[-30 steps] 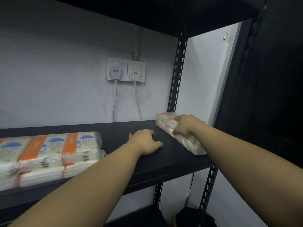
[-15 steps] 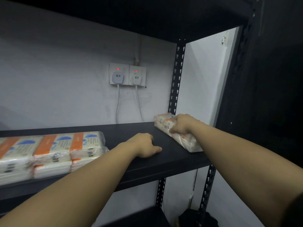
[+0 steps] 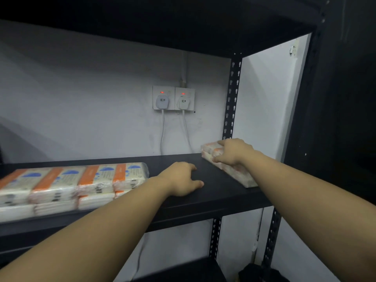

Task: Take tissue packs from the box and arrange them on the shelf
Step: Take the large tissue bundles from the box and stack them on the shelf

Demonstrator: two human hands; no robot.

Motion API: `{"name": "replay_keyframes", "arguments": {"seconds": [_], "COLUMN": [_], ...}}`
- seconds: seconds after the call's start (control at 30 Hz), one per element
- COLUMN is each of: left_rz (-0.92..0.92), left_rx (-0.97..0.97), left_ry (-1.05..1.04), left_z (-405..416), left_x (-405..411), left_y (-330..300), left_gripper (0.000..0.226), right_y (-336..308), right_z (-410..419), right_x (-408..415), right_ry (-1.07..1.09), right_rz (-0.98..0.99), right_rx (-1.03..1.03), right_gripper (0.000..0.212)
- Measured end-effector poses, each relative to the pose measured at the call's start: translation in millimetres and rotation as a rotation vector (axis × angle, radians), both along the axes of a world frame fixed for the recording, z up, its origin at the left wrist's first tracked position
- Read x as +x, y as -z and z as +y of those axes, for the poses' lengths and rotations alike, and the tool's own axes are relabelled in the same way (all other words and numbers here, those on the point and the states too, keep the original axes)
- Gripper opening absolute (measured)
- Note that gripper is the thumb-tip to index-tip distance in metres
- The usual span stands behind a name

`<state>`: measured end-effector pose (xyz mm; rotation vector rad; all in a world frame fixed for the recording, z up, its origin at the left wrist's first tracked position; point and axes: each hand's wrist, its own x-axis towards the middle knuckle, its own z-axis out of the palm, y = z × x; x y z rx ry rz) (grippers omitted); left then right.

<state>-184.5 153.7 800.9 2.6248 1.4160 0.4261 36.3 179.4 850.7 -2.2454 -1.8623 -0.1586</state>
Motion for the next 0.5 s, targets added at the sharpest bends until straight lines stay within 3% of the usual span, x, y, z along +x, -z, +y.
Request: {"name": "replay_keyframes", "arguments": {"seconds": [0.17,0.4,0.5], "left_rz": [0.027,0.088,0.058], "left_rx": [0.172,0.148,0.084], "left_ry": [-0.002,-0.182,-0.243], "left_z": [-23,-53,-67], "left_x": [-41,-182,-248], "left_y": [-33,-46,-42], "left_gripper": [0.062,0.058,0.075], "right_y": [-1,16,22], "right_z": [-33,-63,-69], "right_x": [-50,-144,-177], "right_ry": [-0.198,-0.509,-0.634], "right_rz": [0.102,0.304,0.353], "right_rx": [0.13,0.123,0.045], "right_gripper": [0.081,0.067,0.075]}}
